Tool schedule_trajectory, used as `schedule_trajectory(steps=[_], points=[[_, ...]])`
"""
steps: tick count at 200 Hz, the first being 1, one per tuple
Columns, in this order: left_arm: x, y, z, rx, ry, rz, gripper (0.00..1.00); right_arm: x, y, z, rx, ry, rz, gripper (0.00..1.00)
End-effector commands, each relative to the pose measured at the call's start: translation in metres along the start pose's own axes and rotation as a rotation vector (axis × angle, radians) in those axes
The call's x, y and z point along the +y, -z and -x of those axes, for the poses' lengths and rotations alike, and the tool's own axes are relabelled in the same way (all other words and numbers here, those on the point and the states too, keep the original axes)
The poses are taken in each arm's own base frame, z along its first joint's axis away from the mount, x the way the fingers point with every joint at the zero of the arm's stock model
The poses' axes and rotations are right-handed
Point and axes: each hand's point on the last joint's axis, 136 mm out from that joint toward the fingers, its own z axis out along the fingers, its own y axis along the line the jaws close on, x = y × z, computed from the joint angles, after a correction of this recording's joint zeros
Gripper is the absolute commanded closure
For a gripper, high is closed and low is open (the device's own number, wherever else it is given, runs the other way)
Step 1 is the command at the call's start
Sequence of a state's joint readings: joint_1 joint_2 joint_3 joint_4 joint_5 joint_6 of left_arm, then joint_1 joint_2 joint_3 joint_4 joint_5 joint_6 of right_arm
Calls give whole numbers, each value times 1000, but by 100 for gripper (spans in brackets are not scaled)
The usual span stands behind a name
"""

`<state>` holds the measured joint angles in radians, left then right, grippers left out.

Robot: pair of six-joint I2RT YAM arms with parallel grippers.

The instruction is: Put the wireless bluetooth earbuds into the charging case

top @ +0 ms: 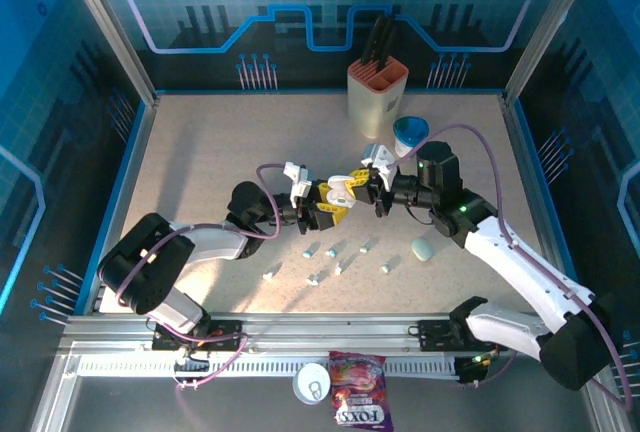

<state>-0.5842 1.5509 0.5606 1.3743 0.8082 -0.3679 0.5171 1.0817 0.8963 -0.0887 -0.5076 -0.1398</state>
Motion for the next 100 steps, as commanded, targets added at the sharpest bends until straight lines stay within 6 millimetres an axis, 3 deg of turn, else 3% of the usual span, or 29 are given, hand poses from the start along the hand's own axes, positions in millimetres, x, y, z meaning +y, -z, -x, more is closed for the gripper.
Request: schedule_trajectory(steps=[1, 34, 48, 67, 84, 100], points=[[-6, 3, 8, -24, -24, -5, 61, 8, -1, -3, 5, 27, 22, 100], [-5, 3, 7, -22, -28, -2, 62, 9, 2, 2, -9, 33, 13, 99], [-4, 3, 5, -22, -33, 3, 62, 8, 4, 6, -23, 22, 4, 81], [-2, 5, 4, -25, -42, 19, 62, 9, 7, 12, -44, -6, -3, 41], [3, 8, 3, -28, -46, 45, 62, 9, 14, 22, -78, -16, -14, 24], [8, 13, 3, -30, -45, 71, 63, 8, 23, 31, -117, -35, -31, 16]])
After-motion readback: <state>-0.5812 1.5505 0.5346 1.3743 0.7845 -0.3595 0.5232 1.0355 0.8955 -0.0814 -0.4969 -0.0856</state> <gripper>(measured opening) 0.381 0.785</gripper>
